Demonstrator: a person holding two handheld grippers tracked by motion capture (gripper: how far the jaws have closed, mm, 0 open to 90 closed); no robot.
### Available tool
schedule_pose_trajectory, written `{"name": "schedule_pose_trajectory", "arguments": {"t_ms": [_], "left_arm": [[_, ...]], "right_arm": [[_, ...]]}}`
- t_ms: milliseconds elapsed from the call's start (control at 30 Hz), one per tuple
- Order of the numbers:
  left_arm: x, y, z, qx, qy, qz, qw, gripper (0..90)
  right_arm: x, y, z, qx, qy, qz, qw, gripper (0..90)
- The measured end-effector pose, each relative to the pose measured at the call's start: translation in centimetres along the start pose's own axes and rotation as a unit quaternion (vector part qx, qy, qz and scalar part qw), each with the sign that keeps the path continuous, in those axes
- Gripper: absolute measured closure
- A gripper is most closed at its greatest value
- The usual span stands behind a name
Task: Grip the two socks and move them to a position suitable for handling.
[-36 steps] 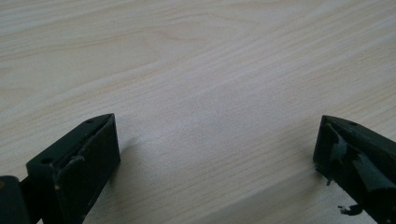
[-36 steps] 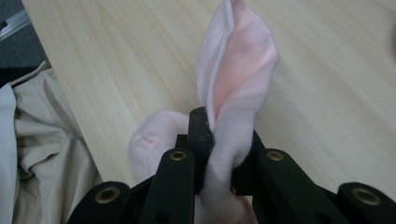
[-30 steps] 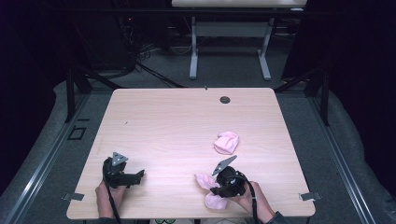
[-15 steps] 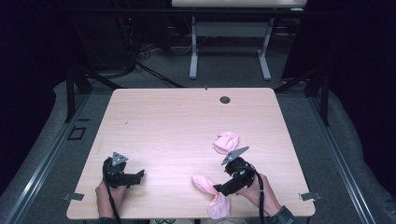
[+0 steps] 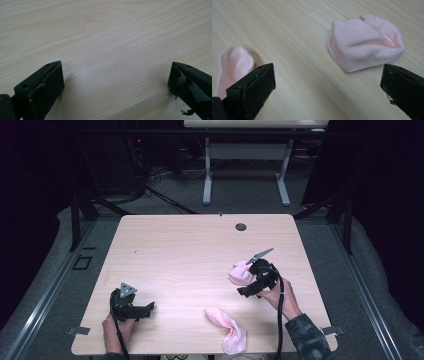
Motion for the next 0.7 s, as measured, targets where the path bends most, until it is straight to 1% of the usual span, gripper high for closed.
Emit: {"name": "schedule_pose_trajectory", "arguments": {"t_ms": [33, 67, 100, 167, 200, 267, 300, 333, 367, 400, 433, 467, 500, 533, 567, 600, 633, 667, 700], "left_arm": [[0.0, 0.0, 0.0, 0.0, 0.0, 0.0, 1.0, 0.4], [0.0, 0.0, 0.0, 0.0, 0.0, 0.0, 1.0, 0.5], [0.0, 0.0, 0.0, 0.0, 0.0, 0.0, 1.0, 0.4], [0.0, 0.0, 0.0, 0.0, 0.0, 0.0, 1.0, 0.4], [0.0, 0.0, 0.0, 0.0, 0.0, 0.0, 1.0, 0.4], [0.0, 0.0, 0.0, 0.0, 0.0, 0.0, 1.0, 0.4], [0.0, 0.0, 0.0, 0.0, 0.0, 0.0, 1.0, 0.4], [0.0, 0.0, 0.0, 0.0, 0.0, 0.0, 1.0, 0.4], [0.0, 0.0, 0.0, 0.0, 0.0, 0.0, 1.0, 0.4], [0.0, 0.0, 0.0, 0.0, 0.001, 0.0, 1.0, 0.5], [0.0, 0.0, 0.0, 0.0, 0.002, -0.001, 1.0, 0.5], [0.0, 0.0, 0.0, 0.0, 0.0, 0.0, 1.0, 0.4], [0.0, 0.0, 0.0, 0.0, 0.0, 0.0, 1.0, 0.4], [0.0, 0.0, 0.0, 0.0, 0.001, -0.001, 1.0, 0.4], [0.0, 0.0, 0.0, 0.001, 0.002, -0.001, 1.0, 0.4], [0.0, 0.0, 0.0, 0.0, 0.002, -0.001, 1.0, 0.4], [0.0, 0.0, 0.0, 0.001, 0.002, -0.001, 1.0, 0.4], [0.0, 0.0, 0.0, 0.0, 0.002, -0.001, 1.0, 0.4], [0.0, 0.0, 0.0, 0.001, 0.002, -0.001, 1.0, 0.4]], "right_arm": [[0.5, 0.7, 0.6, -0.005, -0.005, 0.008, 0.9999, 0.0], [0.5, 0.7, 0.6, -0.005, -0.005, 0.008, 0.9999, 0.0], [1.0, 1.3, 1.2, -0.013, -0.005, 0.014, 0.9998, 0.0], [1.2, 1.6, 1.4, -0.011, -0.01, 0.013, 0.9998, 0.0], [1.6, 2.2, 2.1, -0.019, -0.01, 0.024, 0.9995, 2.5], [1.8, 2.5, 2.4, -0.019, -0.009, 0.023, 0.9995, 4.0], [2.2, 3.2, 3.1, -0.022, -0.016, 0.028, 0.9992, 8.4], [2.3, 3.3, 3.4, -0.024, -0.014, 0.032, 0.9991, 11.2], [2.3, 3.3, 3.4, -0.024, -0.014, 0.032, 0.9991, 11.2], [2.5, 3.9, 4.0, -0.03, -0.009, 0.045, 0.9985, 15.1], [2.5, 3.9, 4.0, -0.03, -0.009, 0.045, 0.9985, 15.1], [2.4, 4.2, 4.7, -0.028, -0.012, 0.056, 0.998, 21.3], [2.4, 4.2, 4.7, -0.028, -0.012, 0.056, 0.998, 21.3], [2.2, 4.4, 5.2, -0.029, -0.025, 0.061, 0.9974, 25.7], [2.1, 4.6, 5.5, -0.031, -0.032, 0.065, 0.9969, 28.7], [2.1, 4.6, 5.5, -0.031, -0.032, 0.065, 0.9969, 28.7], [1.9, 4.7, 5.7, -0.036, -0.034, 0.072, 0.9962, 30.6], [1.6, 4.9, 6.0, -0.038, -0.038, 0.078, 0.9955, 35.7], [1.5, 5.0, 6.0, -0.041, -0.041, 0.077, 0.9954, 37.9]]}}
Point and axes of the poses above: each handheld gripper's, and its own axes: z roughly forward along the jaws, x roughly out of its top, y roughly to its right, the point moved 3 cm from there along z, roughly forward along the jaws, and after that the axes turned 13 degrees about y, right-handed, at the moved point
